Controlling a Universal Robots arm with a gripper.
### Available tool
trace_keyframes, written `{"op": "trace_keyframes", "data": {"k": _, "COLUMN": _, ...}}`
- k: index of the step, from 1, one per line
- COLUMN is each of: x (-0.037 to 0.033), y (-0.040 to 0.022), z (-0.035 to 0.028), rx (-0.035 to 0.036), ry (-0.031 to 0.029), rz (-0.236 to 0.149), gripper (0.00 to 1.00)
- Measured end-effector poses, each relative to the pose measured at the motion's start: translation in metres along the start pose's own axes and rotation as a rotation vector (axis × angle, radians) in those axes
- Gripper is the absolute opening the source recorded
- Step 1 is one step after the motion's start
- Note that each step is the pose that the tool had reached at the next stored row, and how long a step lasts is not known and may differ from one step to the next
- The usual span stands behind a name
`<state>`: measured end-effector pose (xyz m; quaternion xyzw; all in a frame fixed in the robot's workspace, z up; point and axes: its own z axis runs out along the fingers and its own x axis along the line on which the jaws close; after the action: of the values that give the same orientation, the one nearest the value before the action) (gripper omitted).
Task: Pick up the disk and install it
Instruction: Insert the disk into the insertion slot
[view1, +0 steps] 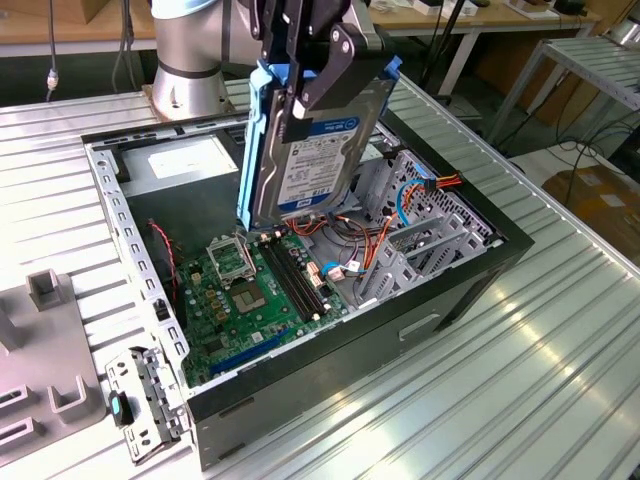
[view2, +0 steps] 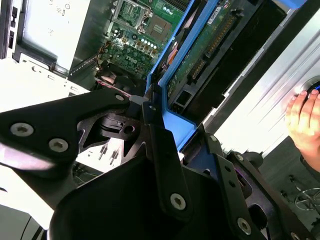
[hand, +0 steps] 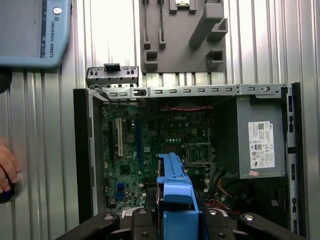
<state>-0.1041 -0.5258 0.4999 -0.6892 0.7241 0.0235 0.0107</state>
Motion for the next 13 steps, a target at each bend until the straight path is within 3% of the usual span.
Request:
{"op": "trace_keyframes", "data": {"k": 7, "x": 0.0054, "y": -0.0020, "z": 0.0003, "rx": 0.0002, "ry": 0.0000, "rz": 0.000, "gripper": 0.37}}
{"op": "trace_keyframes", "data": {"k": 13, "x": 0.0059, "y": -0.0179, "z": 0.0013, "rx": 0.0000, "ry": 0.0006, "rz": 0.000, "gripper": 0.37}}
